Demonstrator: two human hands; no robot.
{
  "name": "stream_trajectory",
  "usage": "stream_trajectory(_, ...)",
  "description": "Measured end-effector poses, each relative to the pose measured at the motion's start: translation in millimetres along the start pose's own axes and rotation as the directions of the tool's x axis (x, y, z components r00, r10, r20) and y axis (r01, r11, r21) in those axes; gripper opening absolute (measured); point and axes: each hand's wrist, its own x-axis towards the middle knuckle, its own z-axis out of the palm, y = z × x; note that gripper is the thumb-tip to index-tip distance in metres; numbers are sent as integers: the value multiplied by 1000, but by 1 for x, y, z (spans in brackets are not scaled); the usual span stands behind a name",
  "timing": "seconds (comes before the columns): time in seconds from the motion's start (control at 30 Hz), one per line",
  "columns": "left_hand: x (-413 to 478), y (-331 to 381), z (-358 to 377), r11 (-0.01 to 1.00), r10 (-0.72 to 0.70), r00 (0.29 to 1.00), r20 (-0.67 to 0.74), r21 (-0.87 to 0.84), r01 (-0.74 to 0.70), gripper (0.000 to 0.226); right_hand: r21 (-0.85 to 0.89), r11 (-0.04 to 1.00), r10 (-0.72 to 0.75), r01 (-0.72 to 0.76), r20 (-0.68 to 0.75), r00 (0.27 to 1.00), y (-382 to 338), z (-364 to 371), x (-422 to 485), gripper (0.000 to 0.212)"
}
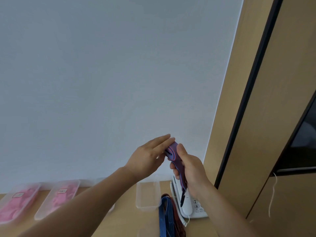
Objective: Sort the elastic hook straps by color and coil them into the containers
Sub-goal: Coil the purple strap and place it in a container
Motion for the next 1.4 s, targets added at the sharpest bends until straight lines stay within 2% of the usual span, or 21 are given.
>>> stream_trajectory(0.03,-1,2,0,968,-198,978,66,-141,206,67,4,1000,-23,22,5,1000,-1,0,0,73)
stream_trajectory(0.07,0,3,-2,829,-415,886,206,-316,462,72,9,999,-47,47,6,999,-1,-1,0,71)
stream_trajectory(0.1,3,6,-6,556,-567,726,388,-470,685,72,13,998,-69,69,3,998,-2,-2,0,68)
stream_trajectory(0.13,8,6,-10,245,-602,569,560,-548,800,67,11,996,-86,86,0,996,-2,-2,0,64)
stream_trajectory(0.17,11,7,-14,21,-553,472,686,-555,831,59,2,995,-100,100,3,995,-2,-1,0,60)
stream_trajectory(0.2,14,9,-19,-55,-474,448,758,-533,844,52,-16,993,-113,113,13,994,-1,-1,0,58)
stream_trajectory(0.23,17,11,-22,-38,-412,462,785,-521,852,46,-38,991,-126,127,26,992,0,1,0,56)
stream_trajectory(0.3,19,16,-24,30,-352,537,767,-564,825,38,-71,985,-155,157,37,987,3,3,-1,55)
stream_trajectory(0.4,19,17,-22,17,-370,604,706,-645,764,27,-87,983,-160,162,35,987,4,3,-1,56)
stream_trajectory(0.47,21,17,-21,-7,-462,603,650,-683,731,37,-129,983,-130,133,34,991,2,1,0,55)
stream_trajectory(0.53,23,17,-21,-6,-553,588,590,-708,706,47,-161,982,-87,93,43,995,2,-1,1,45)
stream_trajectory(0.67,25,17,-23,36,-563,623,544,-736,676,47,-183,982,-16,35,107,994,4,-5,-1,15)
stream_trajectory(0.8,23,14,-22,287,-570,688,448,-677,678,52,-208,977,-18,42,116,993,2,-8,1,14)
stream_trajectory(0.9,17,13,-18,424,-543,739,398,-630,651,51,-198,980,7,17,121,993,0,-10,2,17)
stream_trajectory(1.0,14,16,-15,615,-471,836,282,-575,540,54,-54,998,47,-40,132,990,-5,-9,3,27)
stream_trajectory(1.13,12,11,-13,855,-342,923,175,-350,383,50,153,974,137,-165,176,975,-9,-7,4,42)
stream_trajectory(1.2,10,9,-12,921,-238,957,163,-275,276,51,185,959,181,-216,187,966,-9,-9,6,57)
stream_trajectory(1.3,6,4,-12,958,-121,971,207,-231,168,54,159,959,204,-232,178,963,-8,-9,8,78)
stream_trajectory(1.4,2,1,-11,980,-89,966,242,-153,129,67,210,946,221,-248,143,965,-6,-13,11,82)
